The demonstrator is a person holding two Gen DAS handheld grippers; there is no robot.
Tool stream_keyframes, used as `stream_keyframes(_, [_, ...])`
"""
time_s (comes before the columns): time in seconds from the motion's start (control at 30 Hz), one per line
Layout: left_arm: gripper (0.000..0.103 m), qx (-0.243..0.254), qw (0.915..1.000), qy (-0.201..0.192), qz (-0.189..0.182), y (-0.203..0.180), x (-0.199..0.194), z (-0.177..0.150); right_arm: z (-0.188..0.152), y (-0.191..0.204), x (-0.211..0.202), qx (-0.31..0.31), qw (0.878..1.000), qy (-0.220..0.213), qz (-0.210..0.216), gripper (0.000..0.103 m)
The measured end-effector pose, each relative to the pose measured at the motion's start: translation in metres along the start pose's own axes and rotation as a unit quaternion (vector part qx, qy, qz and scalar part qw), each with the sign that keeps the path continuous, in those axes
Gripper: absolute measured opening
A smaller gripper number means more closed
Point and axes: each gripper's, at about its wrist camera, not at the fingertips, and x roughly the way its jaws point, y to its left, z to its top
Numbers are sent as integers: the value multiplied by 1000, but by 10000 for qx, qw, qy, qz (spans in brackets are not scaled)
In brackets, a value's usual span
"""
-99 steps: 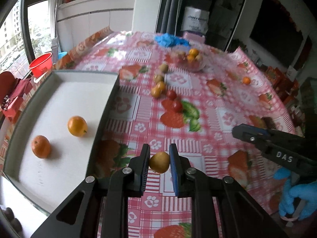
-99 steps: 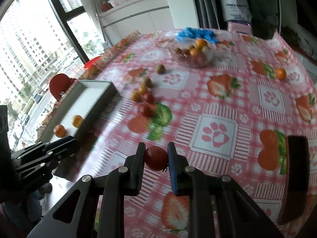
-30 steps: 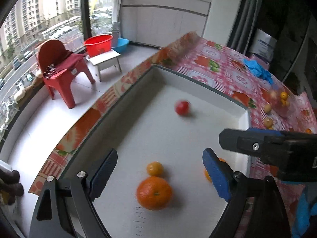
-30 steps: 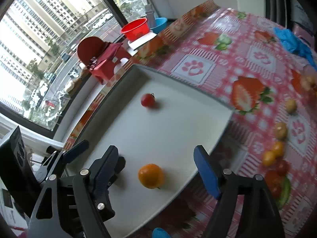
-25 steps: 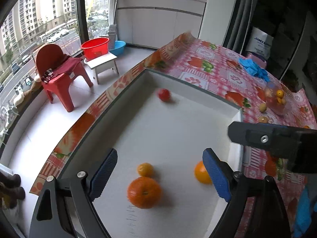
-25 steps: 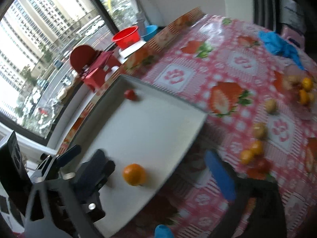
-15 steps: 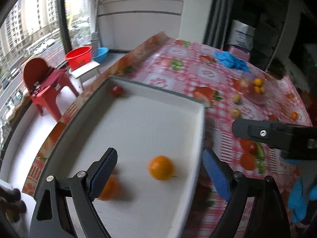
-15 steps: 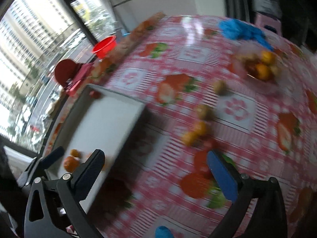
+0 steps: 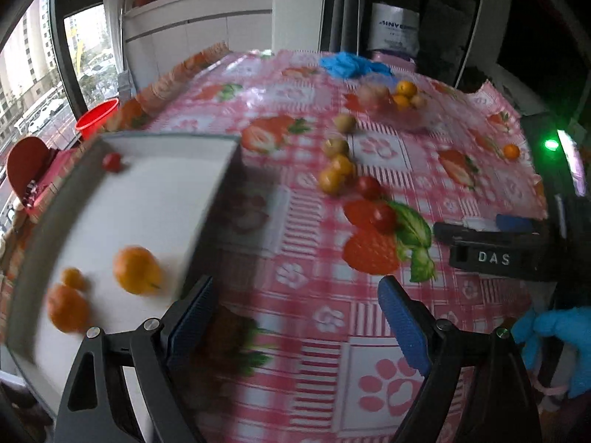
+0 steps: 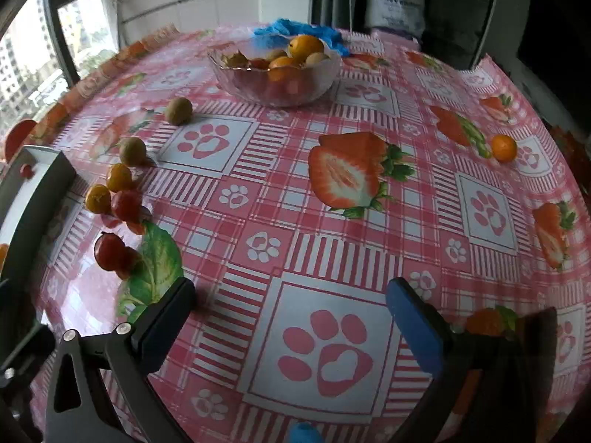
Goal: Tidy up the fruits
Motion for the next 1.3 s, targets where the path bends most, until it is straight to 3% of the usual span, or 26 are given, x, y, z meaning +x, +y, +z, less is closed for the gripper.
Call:
stream_keyframes(0.33, [89, 102, 9998, -136, 121, -17, 27, -6, -1, -1, 1, 8, 9999, -158, 4, 103])
stream_keyframes(0.4, [100, 90, 9999, -67, 123, -18, 31, -5, -3, -1, 1, 10, 9999, -160, 4, 103])
stream_keyframes(0.5, [102, 140, 9999, 10, 64, -19, 36, -5, -3, -1, 0, 8, 9999, -160, 4, 103])
stream_keyframes(1.3, [102, 172, 9998, 31, 84, -20, 36, -5, -3, -1, 0, 5, 9999, -162, 10, 103])
